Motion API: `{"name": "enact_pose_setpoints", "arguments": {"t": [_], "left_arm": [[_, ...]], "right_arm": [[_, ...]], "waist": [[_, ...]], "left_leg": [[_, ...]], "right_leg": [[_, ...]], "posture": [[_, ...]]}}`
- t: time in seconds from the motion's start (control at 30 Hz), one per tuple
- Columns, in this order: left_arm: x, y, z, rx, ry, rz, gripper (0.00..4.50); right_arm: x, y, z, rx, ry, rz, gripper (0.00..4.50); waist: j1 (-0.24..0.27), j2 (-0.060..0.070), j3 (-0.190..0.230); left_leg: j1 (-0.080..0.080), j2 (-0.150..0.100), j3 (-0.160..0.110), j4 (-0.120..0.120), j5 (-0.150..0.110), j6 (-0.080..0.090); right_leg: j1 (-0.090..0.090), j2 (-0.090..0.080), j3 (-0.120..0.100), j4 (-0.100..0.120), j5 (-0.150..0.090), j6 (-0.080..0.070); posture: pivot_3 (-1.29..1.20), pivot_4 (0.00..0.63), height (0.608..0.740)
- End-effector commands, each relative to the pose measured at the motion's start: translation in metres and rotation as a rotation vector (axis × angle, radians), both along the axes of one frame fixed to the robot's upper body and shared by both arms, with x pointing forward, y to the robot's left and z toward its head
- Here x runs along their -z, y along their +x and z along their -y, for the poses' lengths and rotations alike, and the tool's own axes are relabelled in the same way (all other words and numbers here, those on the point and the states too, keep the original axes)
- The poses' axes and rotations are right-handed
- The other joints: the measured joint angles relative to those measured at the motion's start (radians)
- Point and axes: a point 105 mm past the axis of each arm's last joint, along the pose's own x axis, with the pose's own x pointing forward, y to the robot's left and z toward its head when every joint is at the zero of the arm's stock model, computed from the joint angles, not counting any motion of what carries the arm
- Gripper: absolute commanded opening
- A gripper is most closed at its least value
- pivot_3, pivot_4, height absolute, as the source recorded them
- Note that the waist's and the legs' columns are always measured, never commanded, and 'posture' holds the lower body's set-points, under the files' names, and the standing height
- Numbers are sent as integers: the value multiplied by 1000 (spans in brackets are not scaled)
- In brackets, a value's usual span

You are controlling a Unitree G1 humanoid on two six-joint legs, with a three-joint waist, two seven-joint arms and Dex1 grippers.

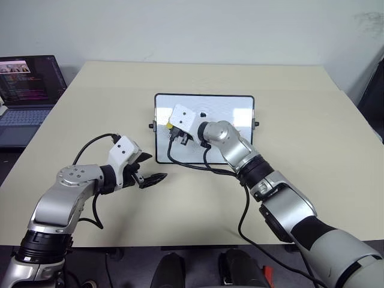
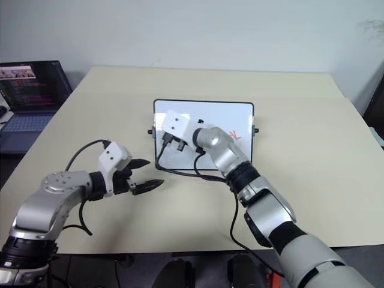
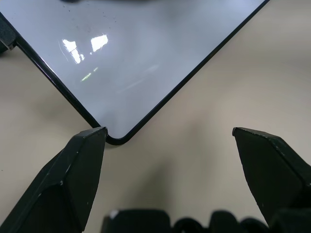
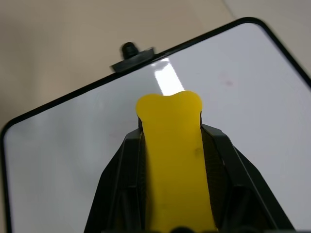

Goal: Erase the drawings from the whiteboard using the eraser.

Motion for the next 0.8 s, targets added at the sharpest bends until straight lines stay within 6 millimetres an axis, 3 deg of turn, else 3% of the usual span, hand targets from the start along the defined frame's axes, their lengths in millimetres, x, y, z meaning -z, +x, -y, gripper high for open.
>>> {"name": "enact_pose_setpoints", "arguments": {"t": [0.03,0.13,0.3,0.43,0.57,0.67,0.8], "left_arm": [[-10,-1,4,19,5,40,4500],[-9,0,5,22,2,40,4500],[-10,1,7,27,-2,42,4500],[-13,0,9,38,-18,53,4500],[-23,-1,17,77,-62,79,4500],[-28,0,22,91,-77,90,4500],[-34,2,27,119,-78,101,4500]], "right_arm": [[22,-8,6,-25,-75,-75,1228],[16,-6,7,-9,-58,-48,1228],[-15,-2,9,10,87,-4,1227],[-49,-23,12,-65,292,-51,1227],[-79,-52,39,-102,457,-62,1227],[-79,-62,62,-62,467,-55,1227],[-54,-70,95,66,417,-92,1227]], "waist": [[0,0,0],[0,0,0],[2,0,0],[2,0,0],[2,0,1],[4,0,1],[4,0,1]], "left_leg": [[0,0,0,0,0,0],[0,0,0,0,0,0],[0,0,-1,1,0,0],[-3,0,-1,1,0,0],[-5,0,-2,0,-2,-3],[-6,0,-2,0,-3,-4],[-5,-1,-1,1,-3,-3]], "right_leg": [[0,0,0,0,0,0],[0,0,0,0,0,0],[0,0,-1,1,0,0],[-2,0,-1,0,0,0],[-4,0,-1,-1,-1,1],[-4,0,-1,-2,-2,2],[-3,-1,0,-2,-2,2]], "posture": [[0,150,740],[0,150,740],[0,150,740],[0,150,740],[0,150,740],[0,150,740],[0,150,740]]}}
